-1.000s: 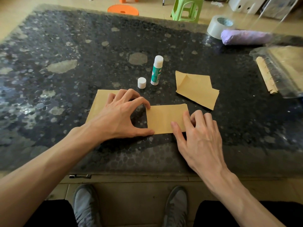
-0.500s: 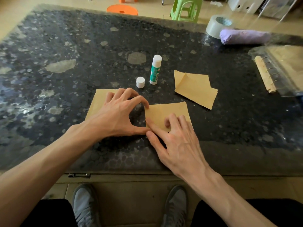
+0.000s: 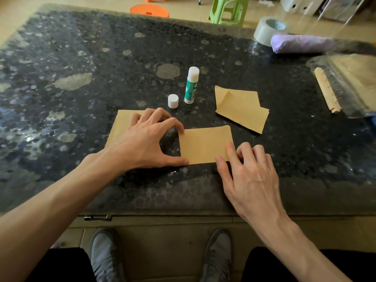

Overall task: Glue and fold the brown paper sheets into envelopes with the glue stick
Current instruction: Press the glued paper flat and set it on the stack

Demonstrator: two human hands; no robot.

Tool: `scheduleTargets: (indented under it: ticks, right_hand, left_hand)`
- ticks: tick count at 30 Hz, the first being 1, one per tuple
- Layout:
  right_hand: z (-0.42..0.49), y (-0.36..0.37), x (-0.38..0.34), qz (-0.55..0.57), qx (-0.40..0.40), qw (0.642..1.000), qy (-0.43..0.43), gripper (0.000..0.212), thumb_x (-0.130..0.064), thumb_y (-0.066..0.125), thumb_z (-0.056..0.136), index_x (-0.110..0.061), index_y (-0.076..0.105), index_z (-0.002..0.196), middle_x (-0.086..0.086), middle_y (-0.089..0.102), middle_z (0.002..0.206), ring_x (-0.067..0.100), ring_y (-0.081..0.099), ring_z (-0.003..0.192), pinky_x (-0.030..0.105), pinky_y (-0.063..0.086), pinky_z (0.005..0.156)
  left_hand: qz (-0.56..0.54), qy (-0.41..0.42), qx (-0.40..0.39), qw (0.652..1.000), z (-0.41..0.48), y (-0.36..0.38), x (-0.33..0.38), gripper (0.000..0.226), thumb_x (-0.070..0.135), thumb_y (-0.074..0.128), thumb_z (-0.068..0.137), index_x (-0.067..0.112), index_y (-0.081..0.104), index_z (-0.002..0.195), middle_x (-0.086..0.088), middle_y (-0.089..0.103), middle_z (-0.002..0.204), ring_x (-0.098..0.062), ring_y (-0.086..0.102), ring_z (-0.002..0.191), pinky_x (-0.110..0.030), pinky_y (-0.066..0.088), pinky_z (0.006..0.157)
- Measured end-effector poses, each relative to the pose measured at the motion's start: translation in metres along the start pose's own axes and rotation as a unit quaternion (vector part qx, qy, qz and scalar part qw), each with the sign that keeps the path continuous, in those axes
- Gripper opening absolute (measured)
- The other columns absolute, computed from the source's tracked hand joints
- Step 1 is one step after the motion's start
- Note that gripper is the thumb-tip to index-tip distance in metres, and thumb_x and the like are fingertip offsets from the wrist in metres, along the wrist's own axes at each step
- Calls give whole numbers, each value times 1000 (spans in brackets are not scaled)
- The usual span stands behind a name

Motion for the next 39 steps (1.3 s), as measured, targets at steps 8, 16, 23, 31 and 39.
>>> scheduleTargets:
  ticks: [8, 16, 23, 31, 39]
  right_hand:
    - [1, -2, -14, 46, 16, 998, -48, 67, -57, 23, 110, -11, 59, 144, 4, 49, 109, 20, 42, 99, 37, 43, 79]
    - [-2, 0, -42, 83, -23, 989, -122, 57, -58, 22, 110, -33, 46, 156, -1, 41, 115, 16, 38, 106, 34, 41, 86]
    - [-11, -1, -18, 59, 19, 995, -74, 54, -48, 28, 113, -20, 58, 148, 3, 54, 111, 20, 44, 100, 37, 42, 79]
    - [-19, 1, 6, 7, 24, 1000, -2, 65, -50, 25, 113, -3, 58, 143, 9, 56, 106, 25, 47, 96, 42, 45, 78]
    - [-9, -6, -30, 59, 11, 995, -75, 62, -57, 25, 111, -17, 59, 143, 4, 51, 114, 18, 42, 103, 34, 41, 80]
  left_hand:
    - [5, 6, 21, 1000, -1, 1, 1, 76, 94, 60, 63, 50, 50, 125, 17, 39, 129, -10, 34, 127, -33, 24, 105]
    - [10, 5, 13, 1000, -1, 1, 0, 77, 95, 58, 63, 51, 49, 127, 17, 39, 131, -9, 32, 128, -32, 23, 103]
    - [7, -2, 1, 1000, 0, 1, 0, 79, 95, 57, 61, 53, 49, 127, 16, 38, 132, -11, 33, 132, -36, 24, 106]
    - [3, -2, -10, 1000, 0, 0, 0, 80, 96, 55, 61, 53, 47, 128, 17, 36, 135, -10, 29, 134, -34, 21, 107]
    - [3, 4, 9, 1000, -1, 1, 0, 78, 96, 56, 62, 53, 49, 126, 17, 38, 132, -10, 32, 131, -32, 22, 102]
Point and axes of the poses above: each hand's wrist, its own z-axis towards the middle knuckle, its own y-axis out of the palm, x = y × z, the point moved 3 cm from there along z, towards the middle knuckle
